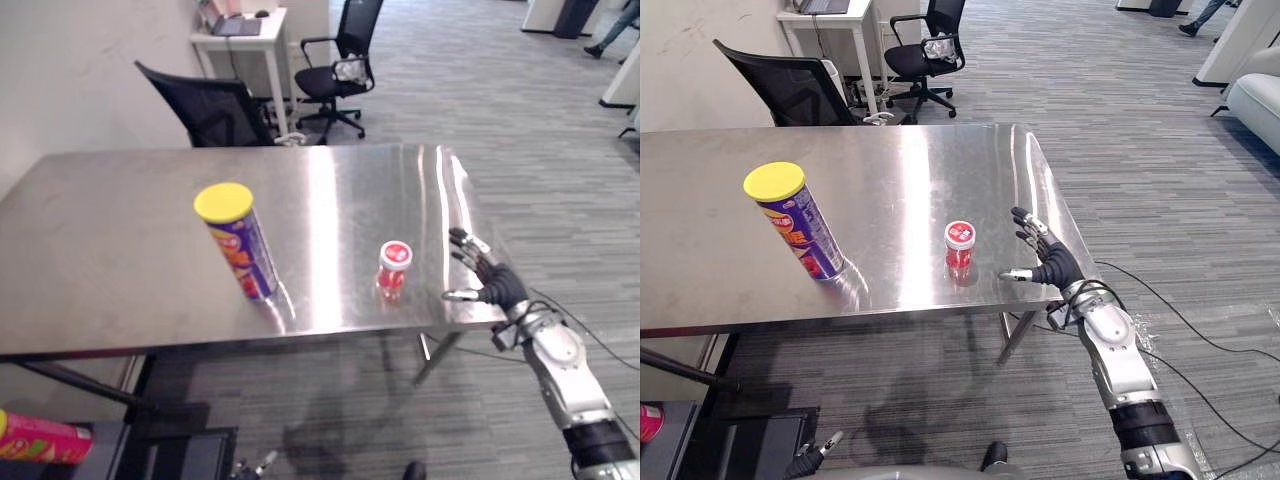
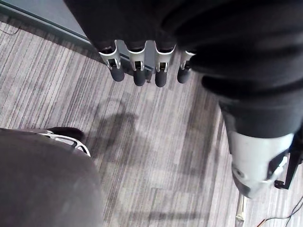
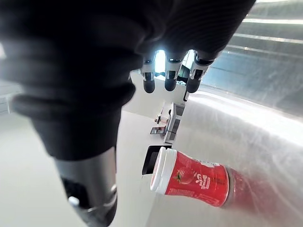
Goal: Put the gum and the chips on the shelf.
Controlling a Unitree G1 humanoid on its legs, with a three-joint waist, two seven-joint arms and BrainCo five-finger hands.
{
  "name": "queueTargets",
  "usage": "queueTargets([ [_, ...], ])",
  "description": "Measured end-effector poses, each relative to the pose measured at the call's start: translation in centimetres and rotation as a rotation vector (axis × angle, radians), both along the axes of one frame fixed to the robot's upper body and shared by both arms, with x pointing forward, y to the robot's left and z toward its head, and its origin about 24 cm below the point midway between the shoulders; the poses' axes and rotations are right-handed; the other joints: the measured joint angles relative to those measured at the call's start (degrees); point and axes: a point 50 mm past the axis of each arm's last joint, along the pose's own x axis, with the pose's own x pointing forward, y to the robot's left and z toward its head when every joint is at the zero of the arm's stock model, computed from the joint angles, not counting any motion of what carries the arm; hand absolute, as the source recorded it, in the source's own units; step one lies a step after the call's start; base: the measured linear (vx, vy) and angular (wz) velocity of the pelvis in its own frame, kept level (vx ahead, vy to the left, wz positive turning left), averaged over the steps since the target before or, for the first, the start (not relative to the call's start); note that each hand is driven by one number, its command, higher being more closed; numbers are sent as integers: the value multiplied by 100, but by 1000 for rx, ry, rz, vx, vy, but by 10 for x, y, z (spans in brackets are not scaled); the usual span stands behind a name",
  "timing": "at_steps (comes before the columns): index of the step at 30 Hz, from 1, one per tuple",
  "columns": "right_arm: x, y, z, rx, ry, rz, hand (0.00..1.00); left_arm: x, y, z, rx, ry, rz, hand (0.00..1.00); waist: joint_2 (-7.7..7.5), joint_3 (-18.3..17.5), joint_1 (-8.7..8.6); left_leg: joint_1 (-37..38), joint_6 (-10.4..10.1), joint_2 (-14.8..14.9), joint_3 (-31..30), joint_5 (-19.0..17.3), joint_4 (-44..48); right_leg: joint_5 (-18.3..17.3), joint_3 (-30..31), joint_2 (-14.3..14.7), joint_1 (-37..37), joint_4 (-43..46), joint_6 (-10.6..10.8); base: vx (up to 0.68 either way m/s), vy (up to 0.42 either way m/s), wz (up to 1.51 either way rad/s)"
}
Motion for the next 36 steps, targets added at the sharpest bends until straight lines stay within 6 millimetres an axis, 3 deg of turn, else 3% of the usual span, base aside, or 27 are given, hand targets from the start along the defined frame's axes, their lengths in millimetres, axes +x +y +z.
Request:
queueTargets([
  [15, 32, 7, -7, -71, 52, -32, 0, 1, 4, 1, 7, 8, -13, 0, -68, 233, 140, 10, -15, -70, -204, 134, -99, 13, -187, -80, 73, -3, 9, -14, 15, 7],
  [36, 56, 23, -9, -100, 84, -47, 0, 5, 3, 3, 4, -1, -19, 0, -61, 417, 225, 18, -35, -177, -361, 148, -94, 47, -348, -185, 172, -4, 62, -4, 19, 4],
])
